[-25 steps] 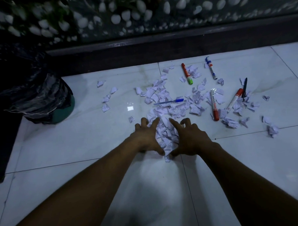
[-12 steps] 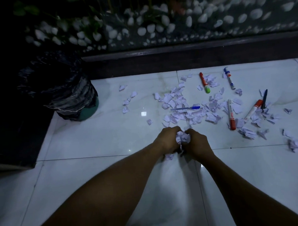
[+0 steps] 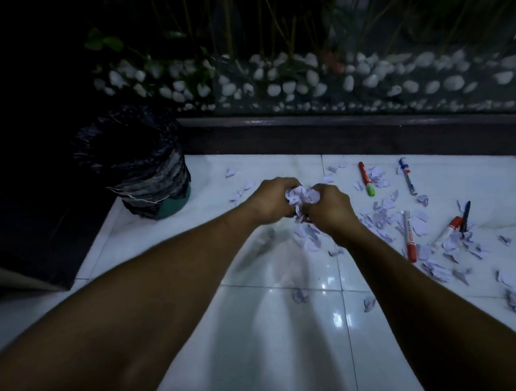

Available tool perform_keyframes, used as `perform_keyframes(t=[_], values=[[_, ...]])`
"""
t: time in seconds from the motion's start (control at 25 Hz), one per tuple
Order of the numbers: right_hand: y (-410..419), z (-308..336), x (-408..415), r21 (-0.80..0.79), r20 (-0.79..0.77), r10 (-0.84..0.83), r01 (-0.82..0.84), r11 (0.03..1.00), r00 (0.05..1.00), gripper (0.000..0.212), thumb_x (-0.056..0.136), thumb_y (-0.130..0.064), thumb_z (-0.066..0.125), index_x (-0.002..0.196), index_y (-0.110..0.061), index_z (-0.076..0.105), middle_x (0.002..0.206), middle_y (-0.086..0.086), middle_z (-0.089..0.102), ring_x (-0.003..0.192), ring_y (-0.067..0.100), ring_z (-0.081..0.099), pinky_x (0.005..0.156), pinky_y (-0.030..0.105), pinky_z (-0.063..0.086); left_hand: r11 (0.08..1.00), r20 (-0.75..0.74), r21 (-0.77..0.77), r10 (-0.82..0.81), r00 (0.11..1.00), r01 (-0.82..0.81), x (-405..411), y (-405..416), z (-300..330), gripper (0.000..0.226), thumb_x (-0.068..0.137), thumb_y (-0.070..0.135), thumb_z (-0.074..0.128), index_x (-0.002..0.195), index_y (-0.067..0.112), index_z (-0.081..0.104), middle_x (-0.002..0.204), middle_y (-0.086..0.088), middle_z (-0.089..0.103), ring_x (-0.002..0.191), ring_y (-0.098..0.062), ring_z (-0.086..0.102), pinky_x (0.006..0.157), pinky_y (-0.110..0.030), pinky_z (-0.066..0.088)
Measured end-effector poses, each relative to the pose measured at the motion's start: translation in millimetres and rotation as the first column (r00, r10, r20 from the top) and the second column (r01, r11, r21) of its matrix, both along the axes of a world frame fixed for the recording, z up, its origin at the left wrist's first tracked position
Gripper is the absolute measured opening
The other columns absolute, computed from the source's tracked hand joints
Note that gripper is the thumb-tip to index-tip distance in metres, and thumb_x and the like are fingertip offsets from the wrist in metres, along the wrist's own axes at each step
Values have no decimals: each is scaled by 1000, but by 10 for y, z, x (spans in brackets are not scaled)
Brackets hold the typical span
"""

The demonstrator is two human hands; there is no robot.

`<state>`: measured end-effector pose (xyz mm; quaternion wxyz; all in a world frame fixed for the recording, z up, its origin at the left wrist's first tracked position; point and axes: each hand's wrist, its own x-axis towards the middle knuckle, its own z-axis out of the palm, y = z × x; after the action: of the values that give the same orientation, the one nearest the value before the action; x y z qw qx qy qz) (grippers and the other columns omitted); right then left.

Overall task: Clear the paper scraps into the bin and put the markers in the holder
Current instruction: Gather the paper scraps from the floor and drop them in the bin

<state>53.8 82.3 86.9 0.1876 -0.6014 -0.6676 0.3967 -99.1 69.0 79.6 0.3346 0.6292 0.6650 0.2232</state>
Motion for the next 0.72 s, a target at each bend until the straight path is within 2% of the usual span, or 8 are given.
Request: perform_keyframes(t=[0.08,0.16,0.24,0.32,0.4,0.52,0.64,0.72], values=[[185,342,-322,25,-17,19,-19,1000,1000,18,92,-19,63,102,-6,70,98,13,71,89,28,65,70,25,42,995,-5,75,59,998,-59,-293,112,301,32,73,5,76,103,16,71,103,-6,73,98,-23,69,81,-32,54],[334,650,-692,86,-60,79,-74,993,995,17,88,-18,64,98,-6,71,99,13,71,92,27,66,70,25,44,981,-34,127,151,988,-145,-648,183,602,31,73,7,78,102,16,72,103,-6,74,99,-23,70,82,-33,56],[436,915,-1070,139,-93,147,-134,981,985,13,88,-17,62,93,-6,69,94,12,68,86,25,65,62,24,45,965,-27,179,201,979,-193,-1010,221,899,25,75,11,77,99,10,72,101,-12,74,96,-25,70,81,-35,58],[463,1157,-1421,171,-95,218,-200,965,971,9,90,-16,61,89,-8,65,82,9,61,70,19,58,49,23,43,958,-44,202,217,975,-204,-1330,211,1181,13,81,9,73,93,6,70,96,-13,73,86,-19,64,72,-27,50],[474,1325,-1786,185,-98,278,-257,949,956,11,88,-15,63,92,-6,67,82,11,61,74,22,59,55,25,41,957,-81,192,237,968,-218,-1661,160,1420,7,85,2,69,90,7,68,89,-9,70,81,-15,61,73,-25,47],[498,1448,-2210,169,-124,310,-287,943,943,14,83,-15,69,92,-4,67,87,13,61,81,23,57,65,28,38,952,70,111,277,958,-284,-2065,77,1597,13,84,0,72,96,-1,67,95,-20,72,87,-31,72,80,-41,61],[540,1491,-2555,119,-174,325,-308,944,930,10,80,-13,70,83,-6,64,82,13,62,73,23,55,60,29,37,943,259,35,310,915,-330,-2405,17,1660,21,87,-6,70,107,-6,67,103,-28,70,88,-33,70,84,-43,61],[502,1493,-2814,78,-183,348,-339,938,920,7,79,-9,69,79,-7,62,78,13,61,72,23,56,61,31,39,940,348,0,321,881,-342,-2627,-60,1669,16,87,-8,68,102,-2,68,96,-22,71,80,-26,71,78,-35,63]])
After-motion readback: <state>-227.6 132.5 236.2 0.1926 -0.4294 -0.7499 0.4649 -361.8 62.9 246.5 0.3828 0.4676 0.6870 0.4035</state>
